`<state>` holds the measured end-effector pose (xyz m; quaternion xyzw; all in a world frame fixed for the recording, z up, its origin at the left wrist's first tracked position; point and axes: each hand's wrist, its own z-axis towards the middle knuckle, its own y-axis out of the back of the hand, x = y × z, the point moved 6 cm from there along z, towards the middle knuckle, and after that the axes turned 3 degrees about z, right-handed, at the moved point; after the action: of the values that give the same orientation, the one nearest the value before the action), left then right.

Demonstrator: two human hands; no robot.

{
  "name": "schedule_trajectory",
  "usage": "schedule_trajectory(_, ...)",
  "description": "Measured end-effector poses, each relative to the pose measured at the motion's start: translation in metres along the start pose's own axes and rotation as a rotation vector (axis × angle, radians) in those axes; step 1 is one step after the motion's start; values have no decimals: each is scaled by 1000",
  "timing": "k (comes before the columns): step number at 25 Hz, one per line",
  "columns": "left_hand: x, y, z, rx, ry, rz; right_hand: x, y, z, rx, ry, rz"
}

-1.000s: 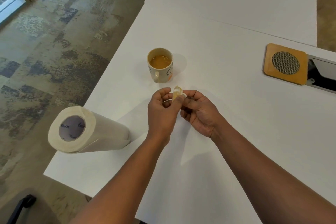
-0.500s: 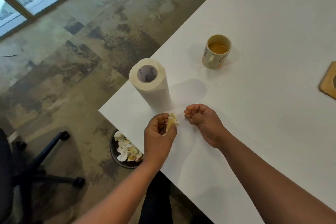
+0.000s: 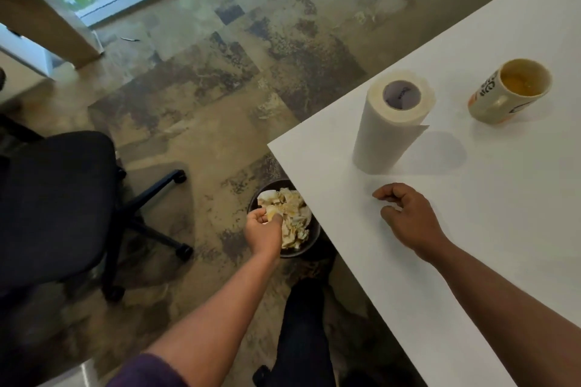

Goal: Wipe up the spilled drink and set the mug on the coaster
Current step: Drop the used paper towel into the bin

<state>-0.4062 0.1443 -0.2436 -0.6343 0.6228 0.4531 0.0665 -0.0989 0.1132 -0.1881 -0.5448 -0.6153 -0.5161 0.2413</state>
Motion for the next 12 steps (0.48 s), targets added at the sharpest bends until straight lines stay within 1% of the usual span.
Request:
schedule_trajectory(4,6,-3,25,-48,114,-41,-4,-1,2,-6,11,-17)
schedule_trajectory(6,-1,-1,26,-89,95,-76,-5,-1,2,-18,6,-5)
schedule_trajectory(7,-9,-2,22,-103,48,-83,-5,-1,2,-21,6,1)
schedule_trajectory(9,-31,-5,7,-90,-114,-88,-5,-1,1,-25,9,7)
schedule_trajectory(12,-66,-19,-24,30,-402,-86,-5,0,0,-37,21,4)
